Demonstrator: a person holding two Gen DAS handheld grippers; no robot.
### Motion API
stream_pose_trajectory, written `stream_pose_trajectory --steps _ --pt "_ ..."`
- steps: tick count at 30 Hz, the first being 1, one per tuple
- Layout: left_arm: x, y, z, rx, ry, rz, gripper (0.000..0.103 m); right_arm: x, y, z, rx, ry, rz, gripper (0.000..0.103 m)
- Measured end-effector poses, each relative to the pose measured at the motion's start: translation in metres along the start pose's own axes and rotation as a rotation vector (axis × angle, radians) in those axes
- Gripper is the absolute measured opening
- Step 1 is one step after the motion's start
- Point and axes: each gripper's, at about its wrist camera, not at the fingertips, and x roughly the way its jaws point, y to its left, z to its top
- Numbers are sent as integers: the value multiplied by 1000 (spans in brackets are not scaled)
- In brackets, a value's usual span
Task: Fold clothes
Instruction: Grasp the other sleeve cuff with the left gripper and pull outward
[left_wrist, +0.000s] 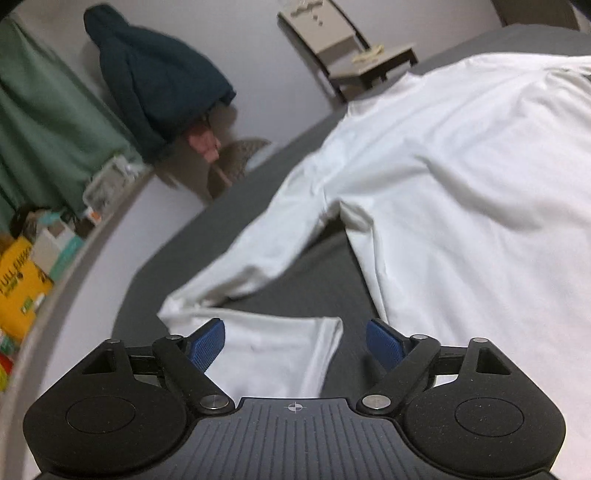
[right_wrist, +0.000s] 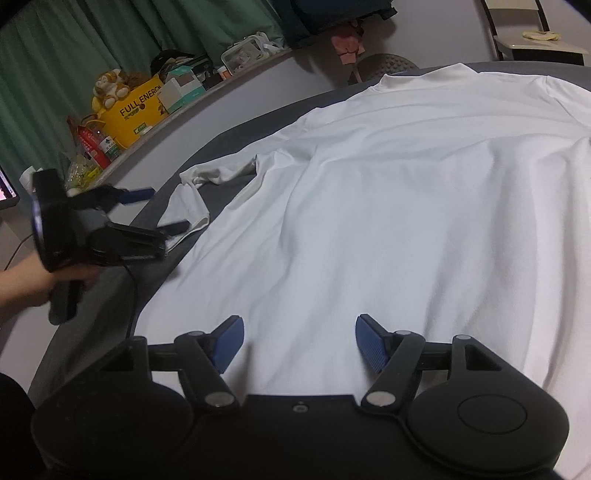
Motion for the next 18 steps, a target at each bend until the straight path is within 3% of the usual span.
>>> stream_pose_trajectory --steps 3,6,8,11,12,13,15,18 --pt "11 -9 -2 15 38 -14 72 1 -1 0 1 1 1 66" --pt "15 -15 -9 18 71 -32 46 1 -1 1 3 0 3 66" --pt "18 -17 -13 44 80 -21 37 2 -1 1 4 0 5 66" --pt "13 -37 -20 250 56 13 18 3 -1 1 -1 -1 6 67" --pt "12 -46 -24 333 52 27 3 3 -1 2 -3 -1 6 67" --pt "12 -50 -26 358 52 38 3 3 -1 2 -3 -1 6 67" --pt "9 -43 -26 286 39 52 3 3 -2 2 -3 -1 8 67" --pt "-4 0 -25 20 -9 151 3 2 -3 2 0 -1 10 67"
